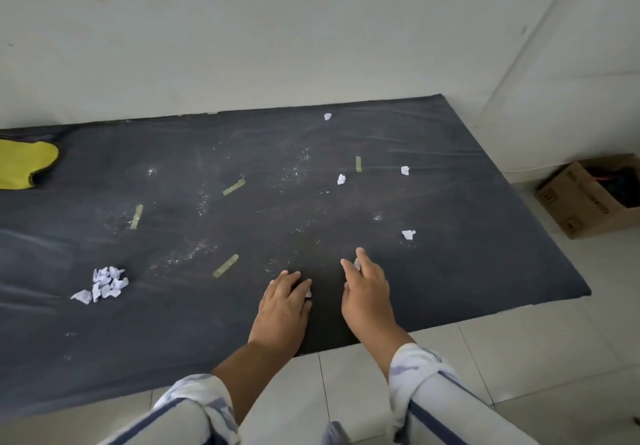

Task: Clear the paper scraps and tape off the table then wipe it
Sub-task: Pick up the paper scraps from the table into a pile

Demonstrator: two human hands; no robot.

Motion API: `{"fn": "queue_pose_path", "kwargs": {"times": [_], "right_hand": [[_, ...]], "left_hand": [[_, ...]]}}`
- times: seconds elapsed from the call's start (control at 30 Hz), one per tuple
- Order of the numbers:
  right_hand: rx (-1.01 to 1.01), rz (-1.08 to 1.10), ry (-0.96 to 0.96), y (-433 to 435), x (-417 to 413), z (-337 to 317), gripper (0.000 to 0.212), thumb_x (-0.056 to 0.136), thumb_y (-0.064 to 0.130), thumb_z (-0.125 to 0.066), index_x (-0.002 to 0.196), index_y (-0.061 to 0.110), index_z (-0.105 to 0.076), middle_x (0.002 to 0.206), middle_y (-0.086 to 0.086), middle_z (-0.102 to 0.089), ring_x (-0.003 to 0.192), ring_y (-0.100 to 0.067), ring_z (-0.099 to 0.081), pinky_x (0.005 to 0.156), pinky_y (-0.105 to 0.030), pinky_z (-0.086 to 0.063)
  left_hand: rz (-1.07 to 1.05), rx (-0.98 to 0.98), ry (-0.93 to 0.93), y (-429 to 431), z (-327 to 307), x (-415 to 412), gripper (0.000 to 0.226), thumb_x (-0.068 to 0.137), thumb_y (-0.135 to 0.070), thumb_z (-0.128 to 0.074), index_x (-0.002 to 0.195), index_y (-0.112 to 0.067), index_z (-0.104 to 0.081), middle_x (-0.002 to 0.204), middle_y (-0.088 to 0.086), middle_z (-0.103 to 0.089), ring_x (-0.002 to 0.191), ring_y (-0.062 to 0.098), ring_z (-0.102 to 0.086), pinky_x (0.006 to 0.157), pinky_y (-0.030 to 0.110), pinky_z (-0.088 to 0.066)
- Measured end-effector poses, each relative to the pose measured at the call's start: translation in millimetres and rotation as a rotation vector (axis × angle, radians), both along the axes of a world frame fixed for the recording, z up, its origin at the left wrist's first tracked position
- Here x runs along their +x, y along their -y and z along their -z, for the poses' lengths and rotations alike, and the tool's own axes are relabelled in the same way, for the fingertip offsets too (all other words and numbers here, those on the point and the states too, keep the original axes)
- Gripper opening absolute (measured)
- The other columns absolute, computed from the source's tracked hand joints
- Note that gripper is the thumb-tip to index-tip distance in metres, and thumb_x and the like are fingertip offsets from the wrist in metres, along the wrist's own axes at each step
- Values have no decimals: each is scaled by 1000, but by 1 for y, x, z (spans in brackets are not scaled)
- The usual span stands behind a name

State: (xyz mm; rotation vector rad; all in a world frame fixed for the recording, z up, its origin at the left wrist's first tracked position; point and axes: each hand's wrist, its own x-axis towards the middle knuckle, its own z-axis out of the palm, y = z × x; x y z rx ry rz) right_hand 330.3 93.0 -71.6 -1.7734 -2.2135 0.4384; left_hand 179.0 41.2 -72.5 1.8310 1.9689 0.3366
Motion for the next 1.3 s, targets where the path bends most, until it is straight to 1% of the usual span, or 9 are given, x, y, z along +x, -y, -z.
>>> {"fn": "queue_pose_path", "kwargs": {"times": [0.1,0.2,0.3,0.5,0.67,0.83,1.03,1.13,1.3], "right_hand": [[-36,-7,6,-9,4,2,43,91,3,-46,133,11,-46,145,-8,-37,131,-25,-33,104,-33,-32],[-26,-22,-61,-14,6,4,39,86,-7,-46,122,3,-56,130,-12,-51,119,-28,-43,94,-28,-39],[-28,-38,-109,-15,0,3,34,86,-9,-45,114,1,-61,119,-11,-54,109,-24,-47,85,-24,-41],[23,-253,-230,-5,-72,1,24,84,-8,-53,102,0,-66,107,-12,-60,101,-26,-54,80,-22,-42],[13,-471,-303,13,-161,-1,19,76,-11,-57,90,-2,-67,95,-15,-62,88,-32,-58,77,-30,-49],[-27,-578,-340,31,-246,-7,16,83,-5,-54,93,-2,-66,101,-15,-59,93,-28,-57,79,-28,-46],[-133,-566,-321,37,-311,-11,18,86,2,-48,95,-1,-63,106,-14,-54,96,-28,-52,83,-34,-46],[-201,-565,-243,38,-321,-10,28,86,6,-45,109,5,-60,122,-11,-50,110,-29,-49,92,-35,-45],[-219,-542,-168,41,-310,-11,45,91,1,-41,135,10,-45,143,-10,-42,133,-26,-35,112,-34,-27]], "left_hand": [[-17,54,18,-4,-1,2,36,100,-25,-39,133,-21,-51,133,-1,-47,132,21,-34,112,31,-27],[18,52,2,-7,-5,1,33,100,-26,-37,127,-23,-55,123,-4,-51,121,16,-39,105,26,-28],[-3,62,5,-8,-10,-6,32,100,-26,-37,125,-25,-56,122,-6,-53,119,15,-40,105,25,-28],[-257,203,17,9,-17,-66,20,94,-20,-54,107,-20,-68,103,-2,-65,101,20,-54,91,32,-41],[-512,228,1,36,-23,-150,14,88,-14,-62,98,-15,-71,95,3,-68,90,28,-58,79,38,-46],[-684,228,89,53,-27,-217,17,91,-16,-57,103,-11,-68,101,6,-64,96,27,-55,83,40,-47],[-678,226,-7,56,-23,-255,21,92,-16,-54,108,-18,-68,108,3,-65,103,27,-51,86,35,-37],[-643,180,-24,56,-19,-261,30,93,-17,-48,119,-22,-62,125,-3,-57,119,23,-42,98,35,-30],[-570,155,-31,59,-18,-260,41,93,-14,-45,132,-21,-52,137,-2,-48,132,20,-34,109,36,-22]]}}
